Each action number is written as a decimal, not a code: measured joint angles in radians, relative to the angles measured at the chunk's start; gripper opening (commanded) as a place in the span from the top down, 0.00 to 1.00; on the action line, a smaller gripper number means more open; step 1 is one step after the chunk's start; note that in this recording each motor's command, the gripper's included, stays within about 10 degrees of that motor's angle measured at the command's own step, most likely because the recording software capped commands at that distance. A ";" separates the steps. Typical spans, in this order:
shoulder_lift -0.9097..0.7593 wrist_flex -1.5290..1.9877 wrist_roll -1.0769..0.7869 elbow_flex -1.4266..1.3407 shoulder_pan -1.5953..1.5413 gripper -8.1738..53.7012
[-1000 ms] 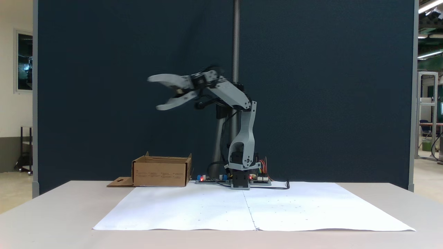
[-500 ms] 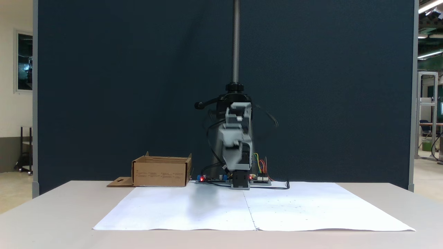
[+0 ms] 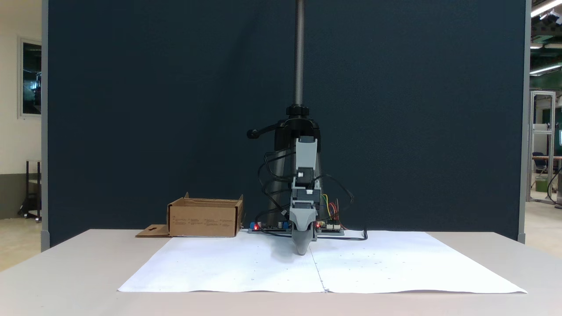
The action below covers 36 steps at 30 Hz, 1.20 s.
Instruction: Grasp a green dice and put it in the bin.
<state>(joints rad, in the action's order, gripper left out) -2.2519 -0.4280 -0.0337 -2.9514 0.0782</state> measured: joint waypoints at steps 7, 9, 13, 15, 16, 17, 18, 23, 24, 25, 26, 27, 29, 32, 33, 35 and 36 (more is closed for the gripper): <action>0.000 -0.287 -0.006 -0.104 -0.005 0.14; 0.000 -0.324 -0.008 -0.104 -0.005 0.13; 0.000 -0.403 -0.009 -0.104 -0.017 0.12; 0.000 -0.443 -0.009 -0.104 -0.032 0.12; 0.000 -0.462 -0.009 -0.106 -0.032 0.11; 0.000 -0.477 -0.009 -0.104 -0.034 0.11; 0.000 -0.492 -0.009 -0.104 -0.034 0.11; 0.000 -0.569 -0.009 -0.104 -0.035 0.11; -0.002 -0.586 -0.009 -0.106 -0.035 0.11; 0.000 -0.600 -0.009 -0.106 -0.035 0.11; 0.000 -0.630 -0.009 -0.104 -0.035 0.11; 0.000 -0.643 -0.009 -0.106 -0.035 0.11; 0.000 -0.673 -0.009 -0.106 -0.035 0.11; 0.000 -0.713 -0.009 -0.104 -0.035 0.11; 0.000 -0.727 -0.009 -0.106 -0.035 0.11; 0.000 -0.764 -0.009 -0.106 -0.035 0.11; 0.000 -0.782 -0.009 -0.106 -0.035 0.11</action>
<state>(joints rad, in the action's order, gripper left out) -2.2519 -1.2103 -0.0430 -3.0572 0.0430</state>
